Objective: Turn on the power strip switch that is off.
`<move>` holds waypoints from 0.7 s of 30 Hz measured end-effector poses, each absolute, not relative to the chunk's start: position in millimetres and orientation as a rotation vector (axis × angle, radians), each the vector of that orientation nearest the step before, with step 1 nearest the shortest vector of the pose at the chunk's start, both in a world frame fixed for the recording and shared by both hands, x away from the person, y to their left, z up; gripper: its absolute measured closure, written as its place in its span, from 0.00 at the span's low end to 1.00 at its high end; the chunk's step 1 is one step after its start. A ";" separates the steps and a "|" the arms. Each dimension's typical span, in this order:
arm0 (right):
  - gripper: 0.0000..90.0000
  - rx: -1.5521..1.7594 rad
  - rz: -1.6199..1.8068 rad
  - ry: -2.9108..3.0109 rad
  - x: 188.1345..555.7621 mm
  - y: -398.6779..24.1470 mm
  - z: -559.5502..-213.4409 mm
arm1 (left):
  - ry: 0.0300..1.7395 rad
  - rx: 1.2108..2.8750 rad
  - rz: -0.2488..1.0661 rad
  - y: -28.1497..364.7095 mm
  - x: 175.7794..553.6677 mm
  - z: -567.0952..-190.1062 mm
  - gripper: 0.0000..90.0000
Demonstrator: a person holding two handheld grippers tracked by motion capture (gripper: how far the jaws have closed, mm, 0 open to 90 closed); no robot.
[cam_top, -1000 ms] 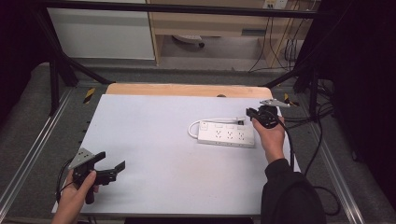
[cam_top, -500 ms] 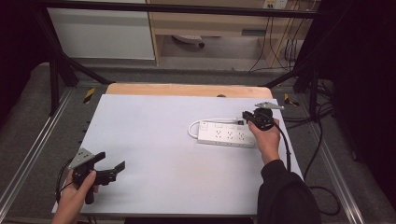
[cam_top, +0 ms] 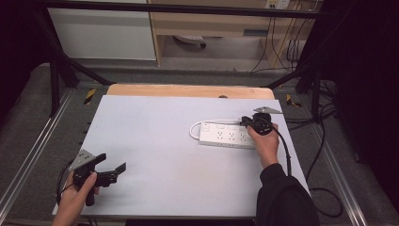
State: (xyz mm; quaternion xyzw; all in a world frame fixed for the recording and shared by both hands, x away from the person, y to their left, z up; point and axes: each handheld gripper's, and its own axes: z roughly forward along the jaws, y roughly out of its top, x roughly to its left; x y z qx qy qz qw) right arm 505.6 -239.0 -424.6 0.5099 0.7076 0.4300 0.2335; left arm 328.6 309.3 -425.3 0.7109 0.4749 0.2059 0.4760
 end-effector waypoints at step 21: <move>1.00 1.384 1.194 1.979 499.7 -230.8 -433.4 | 1.165 1.746 0.511 309.2 328.8 -425.7 0.07</move>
